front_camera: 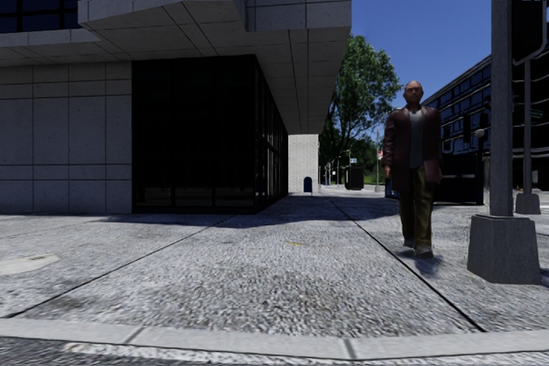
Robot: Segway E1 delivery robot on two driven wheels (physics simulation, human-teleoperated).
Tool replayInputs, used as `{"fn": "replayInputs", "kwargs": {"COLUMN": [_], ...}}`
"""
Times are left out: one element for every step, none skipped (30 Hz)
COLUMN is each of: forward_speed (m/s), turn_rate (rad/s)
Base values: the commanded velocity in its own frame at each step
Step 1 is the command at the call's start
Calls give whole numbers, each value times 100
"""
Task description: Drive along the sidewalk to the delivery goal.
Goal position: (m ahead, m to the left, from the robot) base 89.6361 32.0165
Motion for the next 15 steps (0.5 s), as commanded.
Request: {"fn": "replayInputs", "kwargs": {"forward_speed": [200,200,200,200,200,200,200,200,200,200,200,200,200,200,200], "turn_rate": [20,20,0,0,0,0,0,0,0,0,0,0,0,0,0]}}
